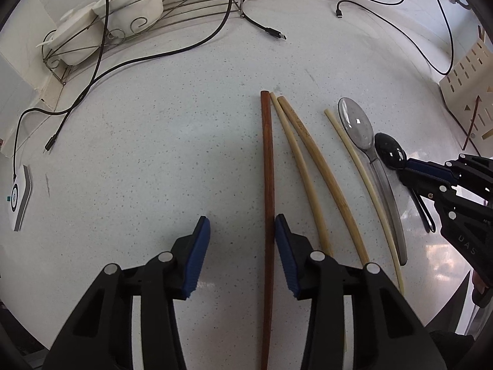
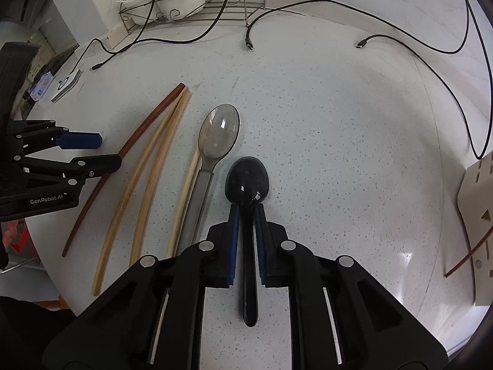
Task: Organize utensils
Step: 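Close the left tool on the dark red chopstick, then lift the dark red chopstick and black spoon and carry both toward the beige holder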
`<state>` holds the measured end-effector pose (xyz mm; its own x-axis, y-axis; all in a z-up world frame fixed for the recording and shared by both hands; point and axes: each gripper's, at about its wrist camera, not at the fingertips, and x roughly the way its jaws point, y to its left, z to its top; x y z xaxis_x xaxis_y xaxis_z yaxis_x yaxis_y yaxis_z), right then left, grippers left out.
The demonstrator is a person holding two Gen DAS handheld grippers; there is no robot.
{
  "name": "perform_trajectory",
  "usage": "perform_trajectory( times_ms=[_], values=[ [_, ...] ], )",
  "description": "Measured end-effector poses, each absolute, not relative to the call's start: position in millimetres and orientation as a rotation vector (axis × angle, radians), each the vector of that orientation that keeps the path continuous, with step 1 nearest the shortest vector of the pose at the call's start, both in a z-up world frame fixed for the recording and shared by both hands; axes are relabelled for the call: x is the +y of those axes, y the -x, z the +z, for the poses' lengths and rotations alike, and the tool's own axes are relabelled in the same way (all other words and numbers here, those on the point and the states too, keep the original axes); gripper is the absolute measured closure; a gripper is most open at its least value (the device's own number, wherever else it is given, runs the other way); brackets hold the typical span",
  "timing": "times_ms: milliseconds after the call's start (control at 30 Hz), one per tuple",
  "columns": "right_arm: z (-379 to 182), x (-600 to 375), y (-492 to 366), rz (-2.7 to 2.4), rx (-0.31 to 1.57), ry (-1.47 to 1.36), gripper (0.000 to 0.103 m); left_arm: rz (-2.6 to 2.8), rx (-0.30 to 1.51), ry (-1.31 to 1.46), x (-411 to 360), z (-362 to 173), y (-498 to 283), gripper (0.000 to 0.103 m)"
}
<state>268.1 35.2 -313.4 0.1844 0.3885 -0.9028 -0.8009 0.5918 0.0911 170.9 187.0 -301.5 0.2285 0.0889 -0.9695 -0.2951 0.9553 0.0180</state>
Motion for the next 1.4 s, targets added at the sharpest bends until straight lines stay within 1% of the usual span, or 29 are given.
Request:
perform_trajectory(
  times_ms=[100,133,167,233,300,333,600,933,1167,1400],
  values=[
    [-313,36,-268,0.88,1.09,0.463,0.093,0.252,1.321,0.169,182,-302,-173,0.071],
    [-313,36,-268,0.881,1.092,0.46,0.093,0.249,1.323,0.165,181,-302,-174,0.076],
    [-313,35,-268,0.88,1.094,0.454,0.094,0.246,1.325,0.159,179,-302,-176,0.078],
    [-312,34,-269,0.877,1.1,0.436,0.095,0.243,1.329,0.153,178,-302,-177,0.088],
    [-308,32,-269,0.886,1.098,0.401,0.095,0.237,1.332,0.166,180,-302,-178,0.092],
    [-305,32,-269,0.887,1.094,0.393,0.095,0.233,1.333,0.175,181,-301,-179,0.096],
    [-303,28,-270,0.884,1.098,0.371,0.096,0.229,1.322,0.191,187,-300,-179,0.097],
    [-296,15,-275,0.877,1.106,0.292,0.096,0.235,1.259,0.201,187,-277,-171,0.097],
    [-283,4,-275,0.865,1.077,0.261,0.096,0.219,1.219,0.199,183,-260,-165,0.097],
    [-258,-16,-275,0.838,1.02,0.21,0.096,0.189,1.145,0.222,181,-235,-168,0.097]
  ],
)
